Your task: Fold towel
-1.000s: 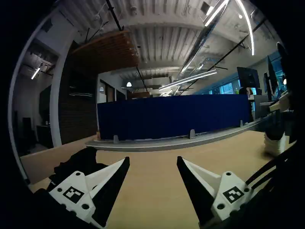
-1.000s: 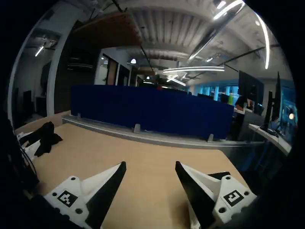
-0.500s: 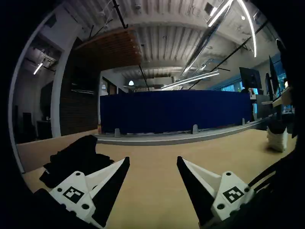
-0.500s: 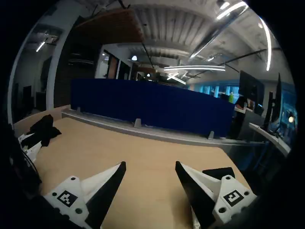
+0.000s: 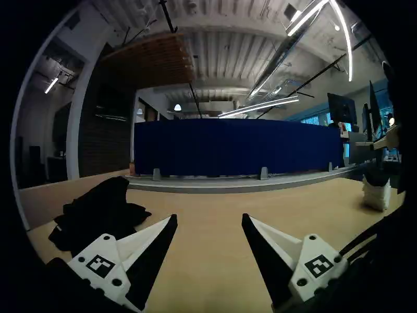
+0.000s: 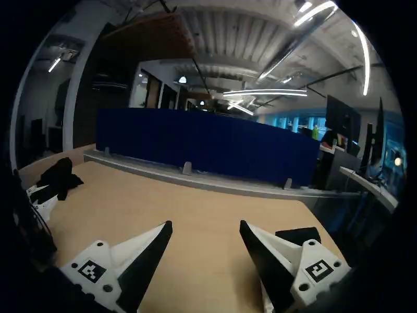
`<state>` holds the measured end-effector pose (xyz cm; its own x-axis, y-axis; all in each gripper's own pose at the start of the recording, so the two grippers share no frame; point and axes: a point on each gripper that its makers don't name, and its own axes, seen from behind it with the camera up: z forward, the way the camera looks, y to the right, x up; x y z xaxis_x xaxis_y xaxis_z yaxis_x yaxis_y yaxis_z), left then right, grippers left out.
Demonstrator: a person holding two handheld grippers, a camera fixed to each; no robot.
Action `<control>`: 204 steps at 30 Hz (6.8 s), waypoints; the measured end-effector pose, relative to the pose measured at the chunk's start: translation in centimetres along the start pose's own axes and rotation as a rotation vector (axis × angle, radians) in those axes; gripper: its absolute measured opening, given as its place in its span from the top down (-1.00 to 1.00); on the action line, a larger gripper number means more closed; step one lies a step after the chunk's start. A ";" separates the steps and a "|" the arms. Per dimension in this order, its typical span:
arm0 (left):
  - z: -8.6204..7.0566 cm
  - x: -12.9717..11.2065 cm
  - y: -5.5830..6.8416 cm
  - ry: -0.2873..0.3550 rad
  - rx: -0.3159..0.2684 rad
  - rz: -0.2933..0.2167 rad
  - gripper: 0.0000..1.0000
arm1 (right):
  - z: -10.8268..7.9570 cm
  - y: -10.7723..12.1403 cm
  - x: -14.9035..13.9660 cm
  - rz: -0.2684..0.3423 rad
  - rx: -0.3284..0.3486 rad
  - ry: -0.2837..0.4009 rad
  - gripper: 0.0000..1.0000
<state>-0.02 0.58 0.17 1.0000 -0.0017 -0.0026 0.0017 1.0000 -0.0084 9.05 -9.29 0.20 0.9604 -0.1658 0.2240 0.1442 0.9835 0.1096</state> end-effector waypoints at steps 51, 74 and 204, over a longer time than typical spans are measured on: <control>-0.4 0.1 0.0 -0.003 -0.010 0.001 -0.85 | 3.1 5.6 -7.5 0.144 -0.092 0.139 -1.00; -0.4 0.1 0.1 -0.003 -0.010 0.001 -0.85 | 4.1 6.1 -9.7 0.176 -0.110 0.142 -1.00; -0.5 0.1 0.0 -0.003 -0.010 0.001 -0.85 | 1.5 8.1 -10.2 0.158 -0.102 0.234 -1.00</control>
<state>0.10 0.58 -0.28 1.0000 -0.0005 0.0002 0.0005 0.9998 -0.0185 0.06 0.25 0.26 1.0000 -0.0005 0.0002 0.0005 1.0000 -0.0091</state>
